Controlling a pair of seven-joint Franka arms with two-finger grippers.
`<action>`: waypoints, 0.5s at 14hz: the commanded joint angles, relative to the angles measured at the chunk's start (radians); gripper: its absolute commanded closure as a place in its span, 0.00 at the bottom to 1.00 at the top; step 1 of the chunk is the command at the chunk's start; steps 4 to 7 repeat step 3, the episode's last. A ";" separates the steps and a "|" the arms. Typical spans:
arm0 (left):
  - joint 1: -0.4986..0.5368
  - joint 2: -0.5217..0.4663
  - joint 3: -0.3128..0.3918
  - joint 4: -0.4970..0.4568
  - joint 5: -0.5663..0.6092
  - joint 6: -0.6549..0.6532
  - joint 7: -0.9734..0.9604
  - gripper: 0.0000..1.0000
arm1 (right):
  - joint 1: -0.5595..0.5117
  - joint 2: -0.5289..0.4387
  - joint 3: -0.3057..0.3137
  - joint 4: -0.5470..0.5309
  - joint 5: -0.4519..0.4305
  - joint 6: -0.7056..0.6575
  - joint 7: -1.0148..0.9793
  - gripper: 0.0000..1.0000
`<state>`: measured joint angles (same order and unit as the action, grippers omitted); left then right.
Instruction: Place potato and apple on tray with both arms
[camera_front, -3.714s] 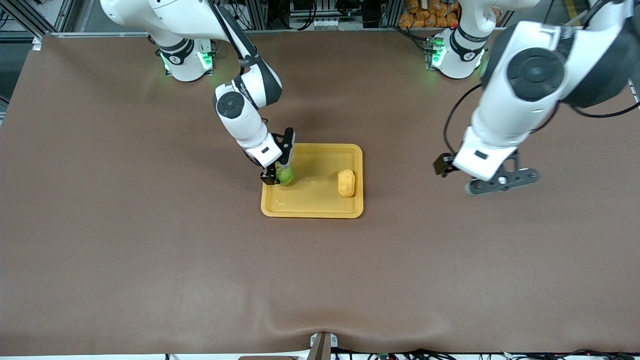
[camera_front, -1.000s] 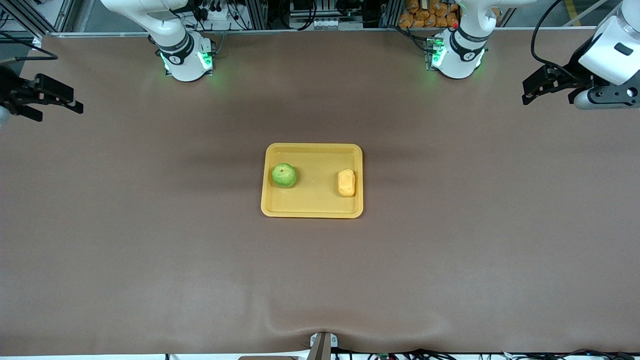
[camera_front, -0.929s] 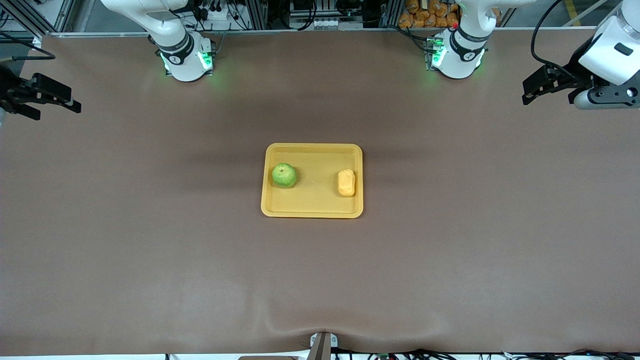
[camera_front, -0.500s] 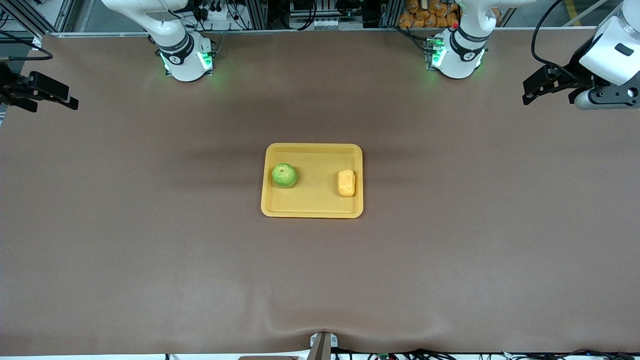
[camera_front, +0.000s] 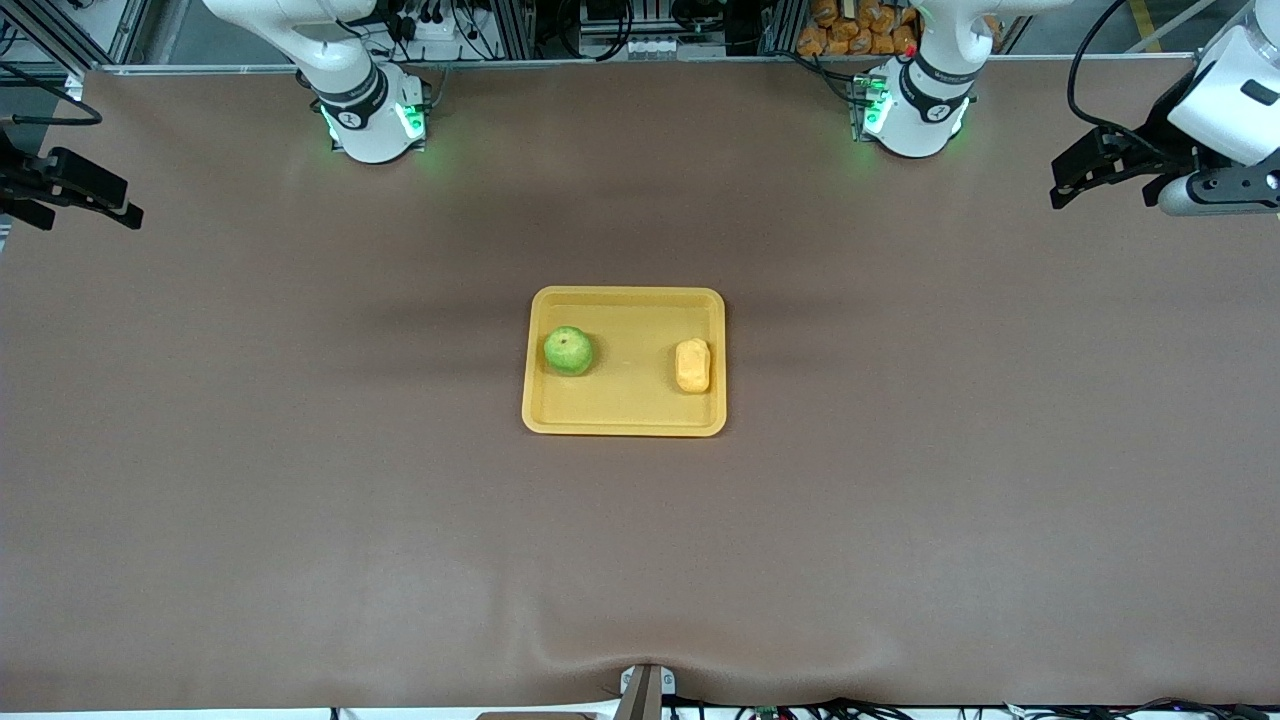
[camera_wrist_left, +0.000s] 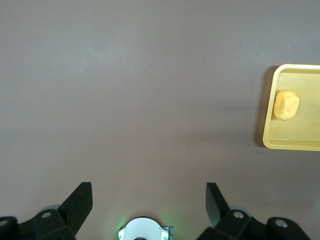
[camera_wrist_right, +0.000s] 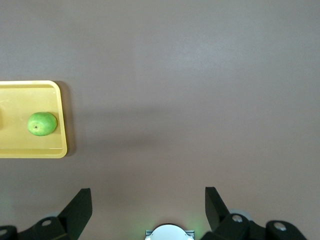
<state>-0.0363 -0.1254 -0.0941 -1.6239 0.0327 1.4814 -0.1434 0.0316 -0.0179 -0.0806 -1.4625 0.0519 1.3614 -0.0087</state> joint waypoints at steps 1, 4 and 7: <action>0.001 -0.003 0.004 0.018 -0.001 -0.026 0.005 0.00 | -0.015 -0.014 0.015 -0.002 -0.023 0.001 0.007 0.00; 0.001 -0.005 0.001 0.021 0.015 -0.039 0.005 0.00 | -0.019 -0.013 0.015 -0.013 -0.021 -0.002 0.007 0.00; 0.001 -0.005 0.001 0.021 0.015 -0.039 0.005 0.00 | -0.019 -0.013 0.015 -0.013 -0.021 -0.002 0.007 0.00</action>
